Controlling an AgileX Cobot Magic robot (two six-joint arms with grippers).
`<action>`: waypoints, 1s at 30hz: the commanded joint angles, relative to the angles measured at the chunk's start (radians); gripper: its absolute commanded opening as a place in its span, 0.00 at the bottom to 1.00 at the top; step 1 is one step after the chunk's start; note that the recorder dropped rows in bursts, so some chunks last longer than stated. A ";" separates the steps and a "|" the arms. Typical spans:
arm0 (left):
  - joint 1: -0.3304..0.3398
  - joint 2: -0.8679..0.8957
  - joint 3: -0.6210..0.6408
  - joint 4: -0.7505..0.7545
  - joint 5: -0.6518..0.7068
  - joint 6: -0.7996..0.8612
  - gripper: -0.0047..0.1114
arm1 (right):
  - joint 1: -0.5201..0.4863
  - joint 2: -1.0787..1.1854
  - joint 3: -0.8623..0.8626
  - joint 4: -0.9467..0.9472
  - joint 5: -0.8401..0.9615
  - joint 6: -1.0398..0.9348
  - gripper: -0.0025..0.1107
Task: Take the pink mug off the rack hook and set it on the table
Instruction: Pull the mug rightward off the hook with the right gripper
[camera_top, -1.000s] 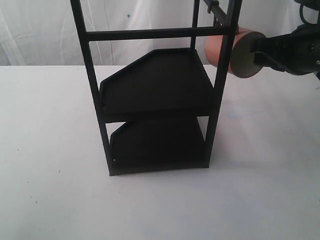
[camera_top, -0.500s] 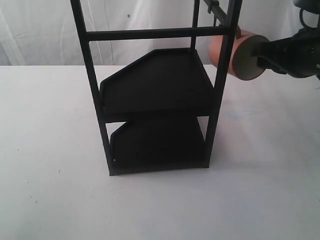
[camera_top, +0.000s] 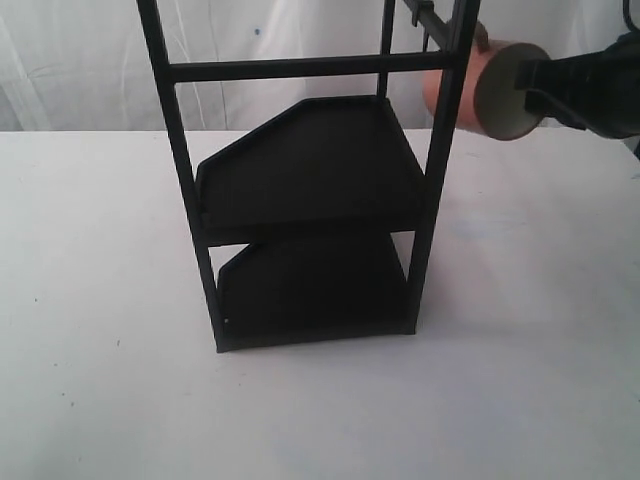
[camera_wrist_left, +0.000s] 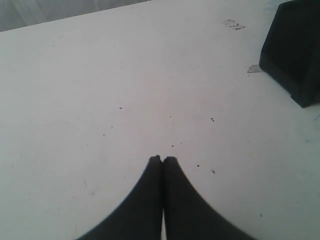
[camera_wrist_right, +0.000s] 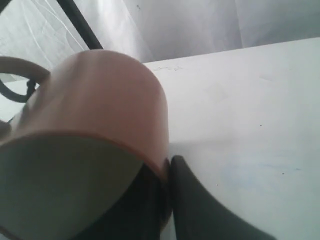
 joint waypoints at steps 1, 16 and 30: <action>-0.005 -0.004 0.002 -0.006 0.003 -0.001 0.04 | -0.001 -0.059 0.000 0.021 -0.003 -0.011 0.02; -0.005 -0.004 0.002 -0.006 0.003 -0.001 0.04 | -0.001 -0.068 0.000 -0.061 -0.038 -0.001 0.02; -0.005 -0.004 0.002 -0.006 0.003 -0.001 0.04 | -0.021 -0.068 0.000 -0.063 -0.100 0.017 0.02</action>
